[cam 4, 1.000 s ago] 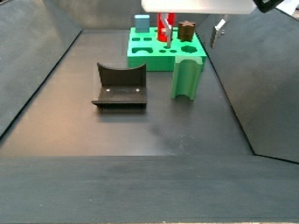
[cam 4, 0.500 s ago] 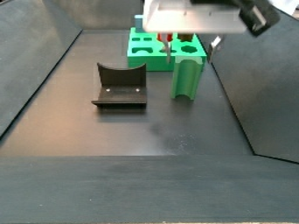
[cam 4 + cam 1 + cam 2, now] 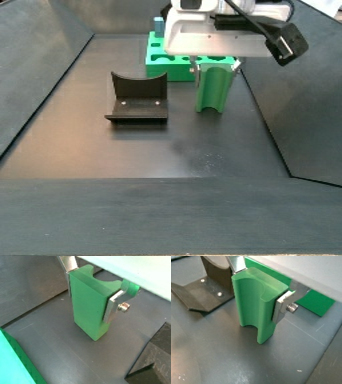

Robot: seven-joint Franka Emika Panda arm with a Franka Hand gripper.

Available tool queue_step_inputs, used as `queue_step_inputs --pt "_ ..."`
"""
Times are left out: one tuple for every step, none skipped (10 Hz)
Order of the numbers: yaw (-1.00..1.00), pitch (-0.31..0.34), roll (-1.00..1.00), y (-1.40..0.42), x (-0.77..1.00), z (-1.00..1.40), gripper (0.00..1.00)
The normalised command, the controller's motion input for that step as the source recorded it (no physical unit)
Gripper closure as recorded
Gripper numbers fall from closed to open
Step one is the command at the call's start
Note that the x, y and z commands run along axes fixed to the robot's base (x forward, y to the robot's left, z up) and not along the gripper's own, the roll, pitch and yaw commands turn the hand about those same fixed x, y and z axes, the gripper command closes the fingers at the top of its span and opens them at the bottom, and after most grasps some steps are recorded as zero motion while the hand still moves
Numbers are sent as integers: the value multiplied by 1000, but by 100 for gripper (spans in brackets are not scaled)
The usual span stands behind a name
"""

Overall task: Pick up the arch object. Move up. Rotate the arch object. Move to above the board. Insert the arch object.
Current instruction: Move to above the board.

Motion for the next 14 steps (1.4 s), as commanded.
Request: queue_step_inputs --pt "-35 -93 264 -188 81 1000 100" --pt "-2 -35 263 -175 68 1000 100" --pt "10 -10 261 -171 66 1000 100" --pt "28 33 248 -165 61 1000 100" --pt "31 41 234 -162 59 1000 100" --pt "33 56 204 -154 57 1000 100" --pt "35 74 166 -144 55 1000 100" --pt "36 77 144 -134 55 1000 100" --pt "39 81 136 -130 55 1000 100" --pt "46 85 121 -123 51 1000 100" --pt "47 84 111 -113 50 1000 100" --pt "46 83 100 -104 49 1000 100" --pt "45 83 92 -102 48 1000 100" --pt "48 85 73 -91 47 1000 100"
